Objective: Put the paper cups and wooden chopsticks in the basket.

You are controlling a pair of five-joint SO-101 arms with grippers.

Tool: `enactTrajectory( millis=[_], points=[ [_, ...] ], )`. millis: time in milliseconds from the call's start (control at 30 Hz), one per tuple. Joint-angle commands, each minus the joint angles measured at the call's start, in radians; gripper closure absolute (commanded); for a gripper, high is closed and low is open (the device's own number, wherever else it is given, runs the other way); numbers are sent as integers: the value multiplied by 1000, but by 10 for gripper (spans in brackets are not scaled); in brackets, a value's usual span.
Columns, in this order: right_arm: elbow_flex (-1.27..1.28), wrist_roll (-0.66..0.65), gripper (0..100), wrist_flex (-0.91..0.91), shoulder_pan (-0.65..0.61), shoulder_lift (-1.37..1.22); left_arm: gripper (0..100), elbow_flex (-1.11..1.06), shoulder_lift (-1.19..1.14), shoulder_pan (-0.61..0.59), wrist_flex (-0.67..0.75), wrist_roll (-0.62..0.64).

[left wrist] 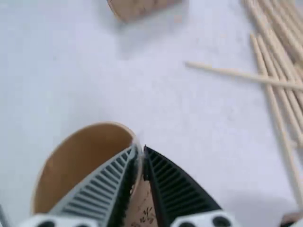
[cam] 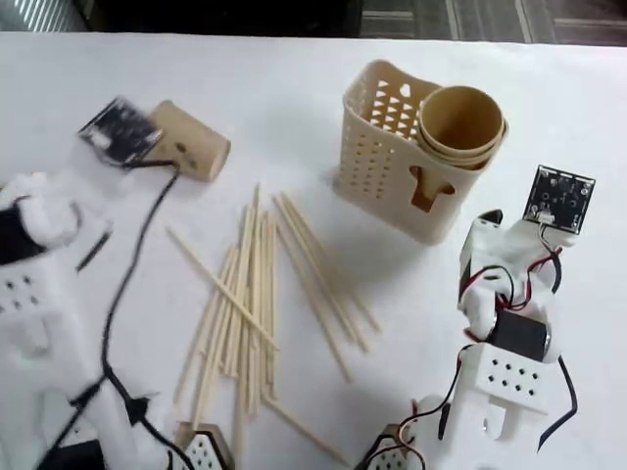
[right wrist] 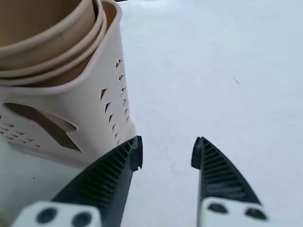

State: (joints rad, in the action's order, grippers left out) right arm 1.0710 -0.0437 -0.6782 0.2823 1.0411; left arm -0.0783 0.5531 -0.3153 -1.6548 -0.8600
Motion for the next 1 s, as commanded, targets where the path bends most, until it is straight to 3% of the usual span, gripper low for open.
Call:
enactTrajectory(
  millis=[0,200,333,667,967],
  points=[
    [-8,-5,821,2,10,18,977,129,62,173,110,175],
    [-11,-3,821,4,39,24,977,298,15,418,287,399],
    [-11,-3,821,4,39,24,978,339,-38,579,442,476],
    [-12,-3,821,5,41,22,978,334,-220,892,848,483],
    [-12,-3,821,5,41,22,978,341,-450,1001,1088,483]
  ],
)
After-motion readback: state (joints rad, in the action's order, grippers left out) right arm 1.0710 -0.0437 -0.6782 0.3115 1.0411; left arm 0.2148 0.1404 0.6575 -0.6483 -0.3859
